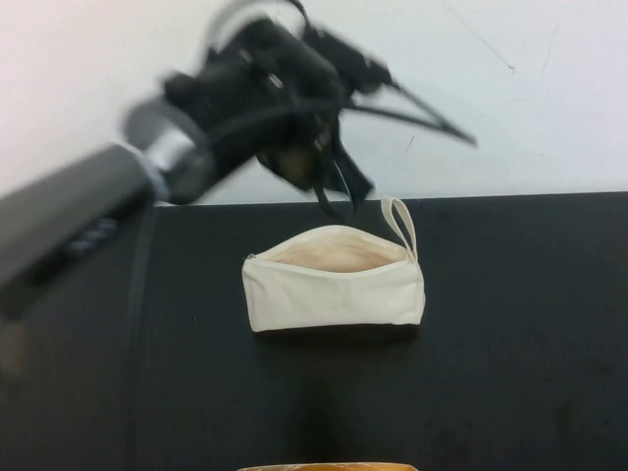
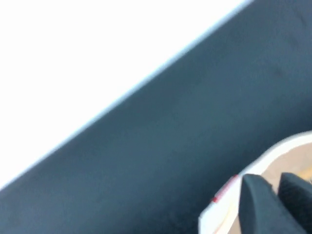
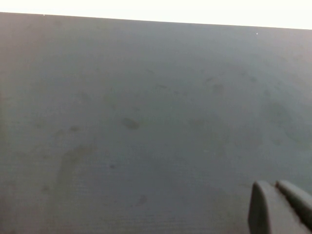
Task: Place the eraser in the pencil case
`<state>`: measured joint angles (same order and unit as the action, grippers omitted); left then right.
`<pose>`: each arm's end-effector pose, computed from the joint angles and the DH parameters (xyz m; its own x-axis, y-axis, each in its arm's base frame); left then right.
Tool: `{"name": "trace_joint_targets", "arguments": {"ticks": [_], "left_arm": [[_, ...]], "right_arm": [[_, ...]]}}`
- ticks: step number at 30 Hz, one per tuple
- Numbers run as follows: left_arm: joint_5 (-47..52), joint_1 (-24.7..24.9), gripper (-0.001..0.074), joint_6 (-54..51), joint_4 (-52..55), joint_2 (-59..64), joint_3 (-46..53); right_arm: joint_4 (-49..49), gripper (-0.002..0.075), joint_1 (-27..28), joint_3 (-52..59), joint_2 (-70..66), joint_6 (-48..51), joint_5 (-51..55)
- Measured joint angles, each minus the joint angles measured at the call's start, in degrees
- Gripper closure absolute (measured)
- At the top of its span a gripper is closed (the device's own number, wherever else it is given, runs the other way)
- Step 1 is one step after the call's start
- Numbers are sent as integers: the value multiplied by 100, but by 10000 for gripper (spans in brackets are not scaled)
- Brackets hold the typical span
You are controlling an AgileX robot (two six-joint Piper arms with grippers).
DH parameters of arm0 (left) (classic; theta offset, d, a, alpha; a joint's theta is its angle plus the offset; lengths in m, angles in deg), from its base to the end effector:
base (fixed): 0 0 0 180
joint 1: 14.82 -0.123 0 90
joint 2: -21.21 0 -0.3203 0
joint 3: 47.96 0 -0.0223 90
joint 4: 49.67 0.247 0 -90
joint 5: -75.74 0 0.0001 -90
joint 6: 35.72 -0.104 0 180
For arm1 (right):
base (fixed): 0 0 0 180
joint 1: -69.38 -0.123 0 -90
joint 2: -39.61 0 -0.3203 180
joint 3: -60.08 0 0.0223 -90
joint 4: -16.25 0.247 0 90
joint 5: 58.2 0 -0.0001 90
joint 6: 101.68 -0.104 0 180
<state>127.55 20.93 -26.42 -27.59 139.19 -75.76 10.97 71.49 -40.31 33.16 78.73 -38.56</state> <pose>0.3924 -0.2446 0.3514 -0.5846 0.5189 -0.6237 0.4539 0.8463 0.2788 0.0266 -0.0042 0.1701 -0.2742 -0.0838 -0.9580 0.0410 0.9943 -0.0987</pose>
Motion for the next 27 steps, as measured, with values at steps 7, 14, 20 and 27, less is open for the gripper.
{"name": "trace_joint_targets", "arguments": {"ticks": [7, 14, 20, 27], "left_arm": [[30, -40, 730, 407, 99, -1313, 0], [1281, -40, 735, 607, -573, -2518, -9], [2038, -40, 735, 709, -1103, -3026, -9], [2081, -53, 736, 742, -1231, -2984, -30]], "right_arm": [[0, 727, 0, 0, 0, 0, 0], [0, 727, 0, 0, 0, 0, 0], [0, 727, 0, 0, 0, 0, 0], [0, 727, 0, 0, 0, 0, 0]]}}
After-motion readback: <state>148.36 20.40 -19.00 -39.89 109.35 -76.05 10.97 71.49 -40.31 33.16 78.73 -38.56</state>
